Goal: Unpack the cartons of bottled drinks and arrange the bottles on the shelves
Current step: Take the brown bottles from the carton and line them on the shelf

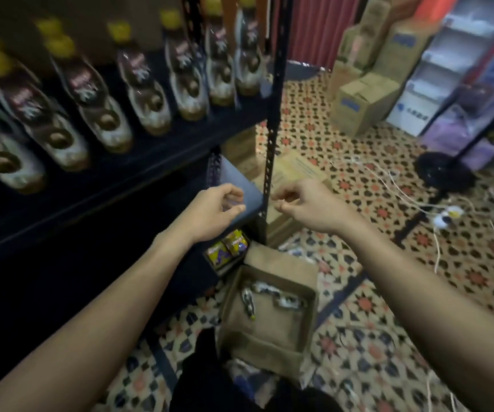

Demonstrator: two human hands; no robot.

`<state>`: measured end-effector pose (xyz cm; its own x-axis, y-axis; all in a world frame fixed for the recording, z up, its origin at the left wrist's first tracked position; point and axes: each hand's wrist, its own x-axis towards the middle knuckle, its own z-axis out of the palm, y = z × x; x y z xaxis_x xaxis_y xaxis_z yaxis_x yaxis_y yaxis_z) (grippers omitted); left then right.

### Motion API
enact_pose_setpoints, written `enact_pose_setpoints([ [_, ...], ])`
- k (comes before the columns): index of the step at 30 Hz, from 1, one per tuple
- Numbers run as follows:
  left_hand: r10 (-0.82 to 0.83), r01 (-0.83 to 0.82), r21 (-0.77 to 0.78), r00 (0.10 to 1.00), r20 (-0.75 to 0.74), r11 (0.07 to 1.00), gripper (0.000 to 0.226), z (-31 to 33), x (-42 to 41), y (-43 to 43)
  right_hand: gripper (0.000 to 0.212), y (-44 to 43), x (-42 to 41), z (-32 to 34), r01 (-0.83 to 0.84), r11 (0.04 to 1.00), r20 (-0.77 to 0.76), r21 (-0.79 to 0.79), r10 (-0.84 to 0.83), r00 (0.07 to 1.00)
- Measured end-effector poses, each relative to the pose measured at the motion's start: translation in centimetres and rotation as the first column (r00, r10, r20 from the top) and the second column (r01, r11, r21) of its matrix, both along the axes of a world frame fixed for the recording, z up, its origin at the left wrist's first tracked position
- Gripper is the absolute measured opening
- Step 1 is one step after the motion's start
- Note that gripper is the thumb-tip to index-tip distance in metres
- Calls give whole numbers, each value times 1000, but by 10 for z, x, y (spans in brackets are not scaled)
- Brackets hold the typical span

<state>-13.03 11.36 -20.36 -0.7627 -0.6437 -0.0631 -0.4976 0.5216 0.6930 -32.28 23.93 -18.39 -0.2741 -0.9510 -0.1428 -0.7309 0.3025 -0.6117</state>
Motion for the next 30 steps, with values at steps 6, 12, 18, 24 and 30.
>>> enact_pose_setpoints([
  [6,-127,114,72,970,207,991,33,-90,-39,-15,21,16,-18,-103,48,981,18,186,-52,998],
  [12,-251,234,91,915,316,968,27,-220,-75,-15,29,29,-32,-238,95,955,40,281,-110,993],
  [18,-372,313,207,839,398,927,29,-381,-91,-7,24,46,-38,-387,127,905,92,405,-179,980],
  [24,-420,333,256,737,529,907,31,-534,-95,-11,28,52,-46,-535,142,849,52,509,-195,979],
  [30,-423,378,216,646,635,900,42,-658,-92,-12,52,48,-54,-672,165,743,21,648,-234,972],
])
